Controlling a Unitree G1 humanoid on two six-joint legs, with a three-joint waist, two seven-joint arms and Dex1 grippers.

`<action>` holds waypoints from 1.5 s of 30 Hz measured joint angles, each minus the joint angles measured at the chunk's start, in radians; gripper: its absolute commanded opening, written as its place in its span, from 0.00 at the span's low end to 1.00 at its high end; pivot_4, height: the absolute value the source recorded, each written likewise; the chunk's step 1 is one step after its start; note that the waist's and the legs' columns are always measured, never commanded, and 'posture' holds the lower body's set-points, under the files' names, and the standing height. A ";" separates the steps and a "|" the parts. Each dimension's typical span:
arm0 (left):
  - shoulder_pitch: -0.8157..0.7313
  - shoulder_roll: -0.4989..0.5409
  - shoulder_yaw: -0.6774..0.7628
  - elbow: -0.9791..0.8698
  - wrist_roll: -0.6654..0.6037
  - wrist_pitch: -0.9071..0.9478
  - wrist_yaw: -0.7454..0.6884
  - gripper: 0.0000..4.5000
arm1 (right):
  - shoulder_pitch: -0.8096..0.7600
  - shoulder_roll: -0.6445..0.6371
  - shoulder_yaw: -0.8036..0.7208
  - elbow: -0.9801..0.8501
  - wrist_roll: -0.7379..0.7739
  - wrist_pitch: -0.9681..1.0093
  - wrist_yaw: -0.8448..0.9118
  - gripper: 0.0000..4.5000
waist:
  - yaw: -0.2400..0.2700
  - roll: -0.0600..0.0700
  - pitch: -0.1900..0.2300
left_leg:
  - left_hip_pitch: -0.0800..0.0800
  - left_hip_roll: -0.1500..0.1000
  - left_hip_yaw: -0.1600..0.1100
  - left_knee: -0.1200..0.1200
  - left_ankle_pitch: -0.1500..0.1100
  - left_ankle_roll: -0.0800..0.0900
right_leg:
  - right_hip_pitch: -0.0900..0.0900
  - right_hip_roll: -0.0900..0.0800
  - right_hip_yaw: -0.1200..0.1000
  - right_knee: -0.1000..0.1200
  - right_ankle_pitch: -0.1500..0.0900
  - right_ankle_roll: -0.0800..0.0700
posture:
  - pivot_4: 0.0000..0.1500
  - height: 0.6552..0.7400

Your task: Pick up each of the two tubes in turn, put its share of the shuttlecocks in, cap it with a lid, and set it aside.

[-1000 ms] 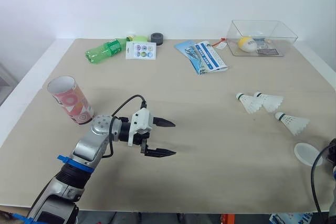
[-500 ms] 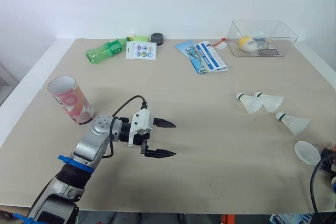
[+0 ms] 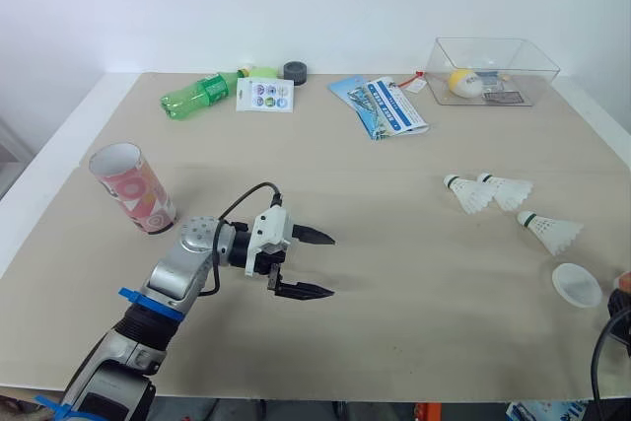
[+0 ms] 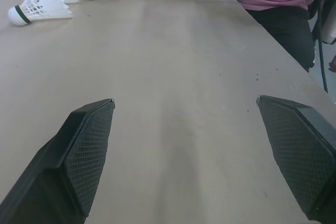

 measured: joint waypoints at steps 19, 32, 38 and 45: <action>-0.054 -0.044 0.040 0.116 0.000 -0.033 0.064 1.00 | 0.115 -0.252 0.202 -0.432 0.160 0.042 0.617 1.00 | -0.002 -0.007 0.004 | 0.000 0.001 0.000 0.002 0.000 0.000 | 0.000 0.000 -0.001 0.000 0.002 0.000 | 1.00 1.00; 0.246 -0.029 0.188 -0.194 0.040 -0.017 0.439 1.00 | -0.683 -0.239 0.843 0.164 -0.026 -0.148 1.180 1.00 | 0.014 -0.010 0.008 | -0.005 0.000 -0.005 0.001 -0.001 -0.001 | 0.000 0.000 -0.005 0.000 0.002 0.004 | 1.00 1.00; 0.485 -0.145 0.356 -0.425 0.153 -0.013 0.832 1.00 | -0.858 -0.112 0.920 0.333 -0.051 -0.171 1.295 1.00 | 0.002 -0.012 0.009 | -0.003 0.001 -0.003 0.002 -0.001 -0.001 | 0.000 -0.001 -0.006 0.000 0.006 0.001 | 1.00 1.00; 0.669 -0.270 0.427 -0.563 0.204 -0.007 1.068 1.00 | -0.887 -0.033 0.956 0.357 -0.065 -0.183 1.314 1.00 | 0.007 -0.012 0.010 | -0.001 0.002 -0.003 0.003 0.001 -0.002 | 0.001 -0.001 -0.007 0.000 0.004 -0.001 | 1.00 1.00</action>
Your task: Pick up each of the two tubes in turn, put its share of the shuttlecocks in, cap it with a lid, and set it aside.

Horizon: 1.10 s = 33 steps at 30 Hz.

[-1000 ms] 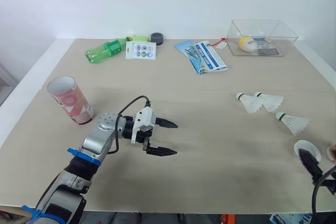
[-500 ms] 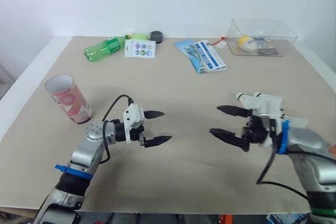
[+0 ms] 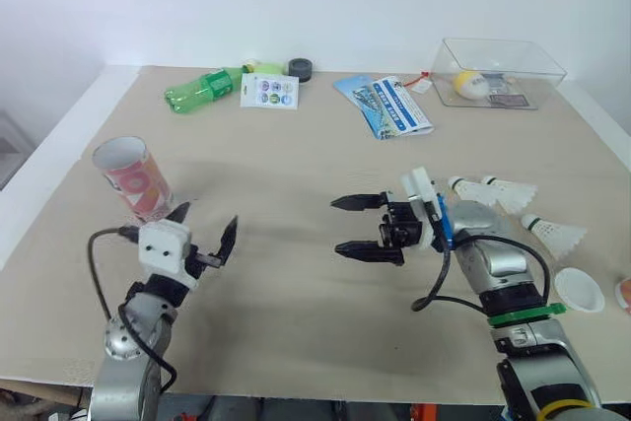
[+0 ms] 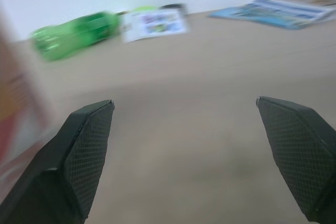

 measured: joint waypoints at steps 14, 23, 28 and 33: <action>-0.075 -0.050 0.151 0.147 -0.060 0.058 0.207 1.00 | 0.000 0.070 -0.001 -0.009 -0.028 -0.040 -0.054 1.00 | -0.002 -0.001 0.000 | -0.001 0.000 0.001 0.001 0.001 -0.002 | -0.002 0.000 0.000 0.000 0.002 -0.001 | 1.00 1.00; -0.210 0.106 0.194 0.391 -0.153 0.055 0.046 1.00 | 0.001 0.096 -0.009 -0.012 -0.035 -0.058 -0.115 1.00 | -0.003 -0.001 0.000 | -0.001 0.001 0.000 -0.001 0.001 -0.003 | -0.002 0.002 -0.001 0.001 0.003 0.003 | 1.00 1.00; -0.297 0.172 0.207 0.534 -0.165 0.018 -0.024 1.00 | 0.020 0.088 -0.009 -0.045 -0.042 -0.062 -0.136 1.00 | -0.003 -0.001 0.000 | -0.001 0.001 0.000 -0.001 0.002 -0.003 | -0.002 0.001 -0.001 0.001 0.003 0.002 | 1.00 1.00; -0.358 0.211 0.208 0.634 -0.165 -0.010 -0.069 1.00 | 0.031 0.079 -0.009 -0.059 -0.051 -0.062 -0.143 1.00 | -0.002 -0.001 0.000 | 0.000 0.002 0.000 -0.001 0.002 -0.004 | -0.002 0.002 -0.002 0.001 0.004 0.002 | 1.00 1.00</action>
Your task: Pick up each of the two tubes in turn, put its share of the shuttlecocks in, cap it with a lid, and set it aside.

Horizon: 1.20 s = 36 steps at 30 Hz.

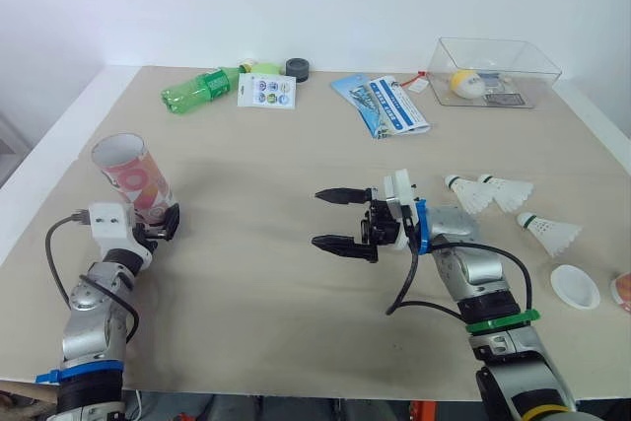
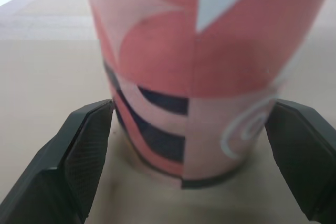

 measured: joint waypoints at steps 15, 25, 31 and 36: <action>-0.081 0.042 -0.020 0.158 0.009 -0.089 -0.087 0.66 | 0.024 -0.021 0.000 -0.049 -0.007 0.007 -0.031 1.00 | 0.002 0.001 -0.001 | 0.001 0.000 0.000 -0.001 0.004 -0.006 | 0.001 0.000 0.000 0.000 0.001 -0.002 | 1.00 1.00; -0.066 0.066 -0.041 0.156 0.037 -0.130 -0.090 0.85 | 0.030 -0.021 0.002 -0.049 -0.007 0.011 -0.033 1.00 | 0.002 0.001 -0.001 | 0.001 0.000 0.000 -0.002 0.004 -0.006 | 0.000 0.000 0.000 0.000 0.000 -0.003 | 1.00 1.00; -0.061 0.069 -0.040 0.158 0.032 -0.123 -0.108 0.99 | 0.031 -0.021 0.004 -0.049 -0.009 0.010 -0.032 1.00 | 0.002 0.001 -0.001 | 0.001 0.000 0.000 -0.002 0.004 -0.006 | 0.000 -0.001 0.000 0.000 0.000 -0.003 | 1.00 1.00; -0.072 0.074 -0.047 0.166 0.021 -0.100 -0.144 0.99 | 0.031 -0.021 0.004 -0.049 -0.013 0.010 -0.031 1.00 | 0.002 0.001 -0.001 | 0.001 0.000 0.000 -0.002 0.004 -0.006 | 0.000 -0.001 0.000 0.000 0.000 -0.003 | 1.00 1.00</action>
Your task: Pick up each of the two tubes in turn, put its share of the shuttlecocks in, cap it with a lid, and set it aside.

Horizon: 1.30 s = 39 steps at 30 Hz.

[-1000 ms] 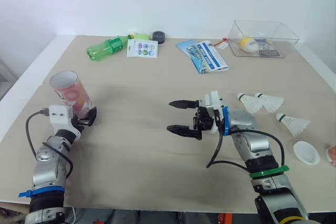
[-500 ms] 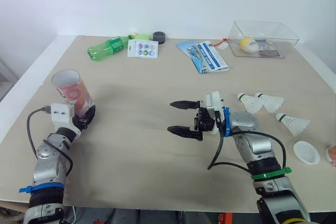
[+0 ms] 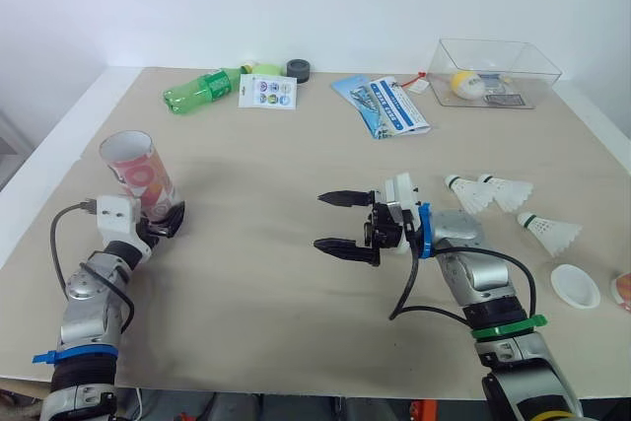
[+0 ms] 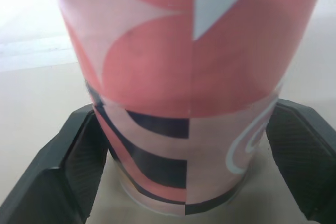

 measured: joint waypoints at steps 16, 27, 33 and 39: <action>-0.064 0.046 -0.011 0.102 -0.018 0.026 -0.076 0.60 | 0.000 -0.007 0.000 -0.001 -0.003 0.000 -0.002 1.00 | 0.000 0.003 -0.002 | 0.002 0.000 0.000 0.000 0.001 0.001 | 0.001 0.000 0.000 0.000 0.001 0.000 | 1.00 1.00; -0.025 0.145 -0.180 -0.080 0.080 -0.028 -0.224 0.60 | 0.016 -0.039 -0.021 -0.024 0.020 0.036 -0.005 1.00 | 0.007 0.003 -0.002 | -0.006 -0.003 0.001 -0.001 0.001 0.000 | -0.003 -0.004 0.000 -0.001 -0.003 0.002 | 1.00 1.00; -0.086 0.199 -0.362 -0.230 0.102 0.045 -0.427 0.60 | 0.089 -0.080 -0.082 -0.099 0.044 0.078 -0.053 1.00 | 0.003 0.002 -0.001 | -0.007 -0.003 0.000 -0.002 -0.002 -0.002 | -0.004 -0.003 -0.001 -0.001 -0.004 0.005 | 1.00 1.00; -0.251 0.218 -0.509 -0.235 0.114 0.136 -0.612 0.60 | 0.164 -0.097 -0.130 -0.171 0.052 0.100 -0.126 1.00 | 0.002 0.001 0.001 | -0.007 -0.003 -0.003 -0.002 -0.002 -0.002 | -0.003 -0.002 -0.003 -0.001 -0.005 0.006 | 1.00 1.00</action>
